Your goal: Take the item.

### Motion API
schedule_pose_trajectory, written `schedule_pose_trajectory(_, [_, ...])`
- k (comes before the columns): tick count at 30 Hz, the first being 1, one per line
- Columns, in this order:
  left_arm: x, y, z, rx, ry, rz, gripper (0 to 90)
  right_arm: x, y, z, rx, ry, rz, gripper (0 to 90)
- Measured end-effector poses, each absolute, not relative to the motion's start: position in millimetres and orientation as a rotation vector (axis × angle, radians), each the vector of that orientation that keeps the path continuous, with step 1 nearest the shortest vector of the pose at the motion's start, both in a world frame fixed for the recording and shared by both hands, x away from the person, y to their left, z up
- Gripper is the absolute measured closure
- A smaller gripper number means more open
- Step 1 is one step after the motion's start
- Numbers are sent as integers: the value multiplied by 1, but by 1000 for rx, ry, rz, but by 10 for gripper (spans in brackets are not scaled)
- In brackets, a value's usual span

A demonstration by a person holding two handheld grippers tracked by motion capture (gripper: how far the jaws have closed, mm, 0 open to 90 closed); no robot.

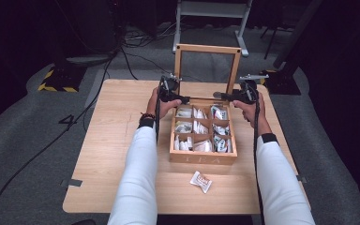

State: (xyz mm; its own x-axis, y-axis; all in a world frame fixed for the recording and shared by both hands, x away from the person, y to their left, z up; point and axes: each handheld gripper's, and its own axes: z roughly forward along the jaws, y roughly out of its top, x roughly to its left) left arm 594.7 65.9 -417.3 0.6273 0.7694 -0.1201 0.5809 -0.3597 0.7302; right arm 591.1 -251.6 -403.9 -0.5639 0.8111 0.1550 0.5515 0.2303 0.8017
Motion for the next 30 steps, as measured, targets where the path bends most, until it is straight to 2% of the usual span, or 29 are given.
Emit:
schedule_pose_trajectory(9, [592, 68, -417, 2041, 1081, 313, 287, 592, -251, -407, 1287, 2217, 1277, 371])
schedule_pose_trajectory(12, [590, 71, -417, 2028, 1078, 316, 326, 590, -251, -406, 1290, 2214, 1274, 380])
schedule_pose_trajectory(16, [586, 77, -413, 2032, 1041, 310, 382, 587, -255, -404, 1294, 2208, 1293, 428])
schedule_pose_trajectory(21, [580, 84, -402, 2025, 991, 317, 403, 583, -261, -402, 1298, 2204, 1345, 464])
schedule_pose_trajectory(25, [574, 91, -393, 1985, 962, 310, 469, 578, -265, -399, 1300, 2193, 1377, 504])
schedule_pose_trajectory(26, [572, 93, -390, 1974, 952, 314, 498, 576, -269, -398, 1295, 2200, 1399, 509])
schedule_pose_trajectory(30, [566, 95, -381, 1958, 930, 324, 516, 572, -269, -395, 1259, 2218, 1371, 509])
